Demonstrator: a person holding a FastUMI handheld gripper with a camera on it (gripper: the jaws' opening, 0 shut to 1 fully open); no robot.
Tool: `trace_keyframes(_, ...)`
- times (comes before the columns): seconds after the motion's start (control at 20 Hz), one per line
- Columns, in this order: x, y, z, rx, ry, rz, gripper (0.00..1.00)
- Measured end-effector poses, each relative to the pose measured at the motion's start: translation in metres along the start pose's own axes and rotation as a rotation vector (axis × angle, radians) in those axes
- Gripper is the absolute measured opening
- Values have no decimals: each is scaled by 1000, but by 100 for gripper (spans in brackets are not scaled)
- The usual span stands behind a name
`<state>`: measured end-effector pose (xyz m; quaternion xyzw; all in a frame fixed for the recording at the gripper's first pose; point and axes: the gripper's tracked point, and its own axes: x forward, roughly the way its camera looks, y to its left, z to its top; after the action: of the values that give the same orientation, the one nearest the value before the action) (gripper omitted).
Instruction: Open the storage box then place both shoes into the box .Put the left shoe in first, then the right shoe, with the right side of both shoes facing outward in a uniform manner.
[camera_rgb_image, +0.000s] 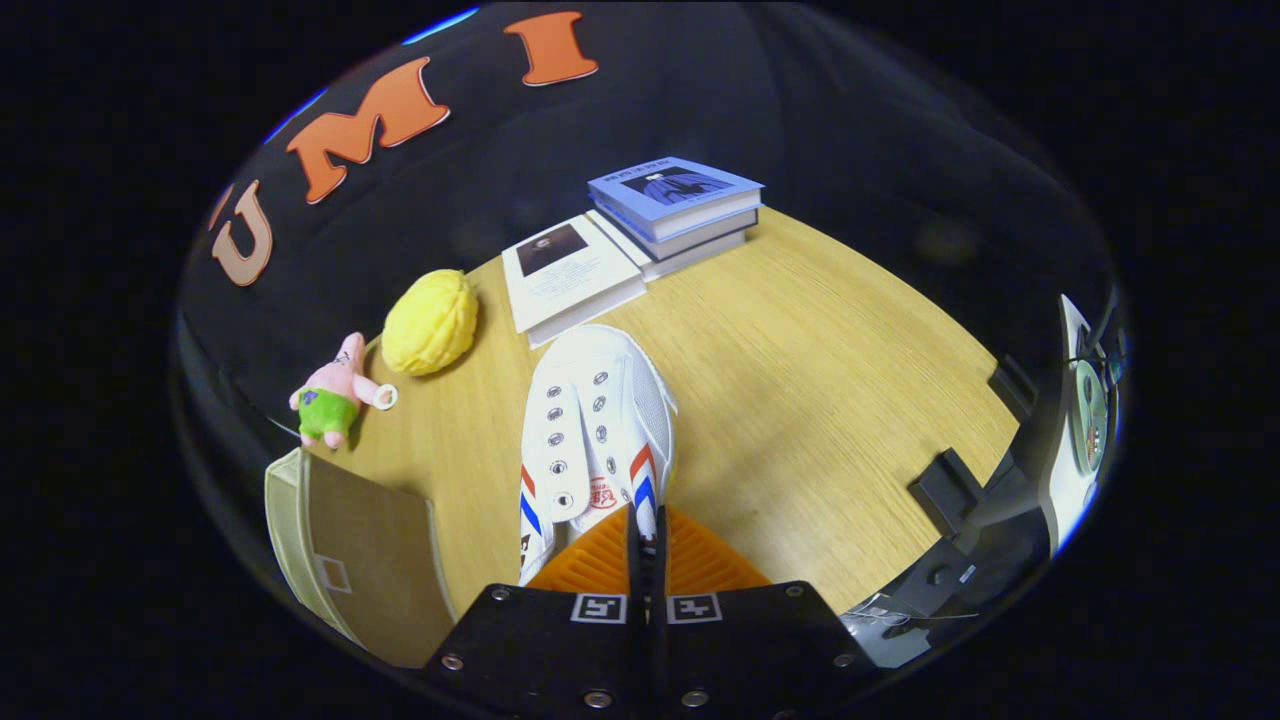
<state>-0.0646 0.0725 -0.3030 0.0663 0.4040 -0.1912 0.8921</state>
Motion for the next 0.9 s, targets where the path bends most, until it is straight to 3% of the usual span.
trace_keyframes(0.4, -41, 111, -13, -87, 4, 134, 0)
trace_keyframes(0.9, -89, 209, -20, -130, -25, 268, 0)
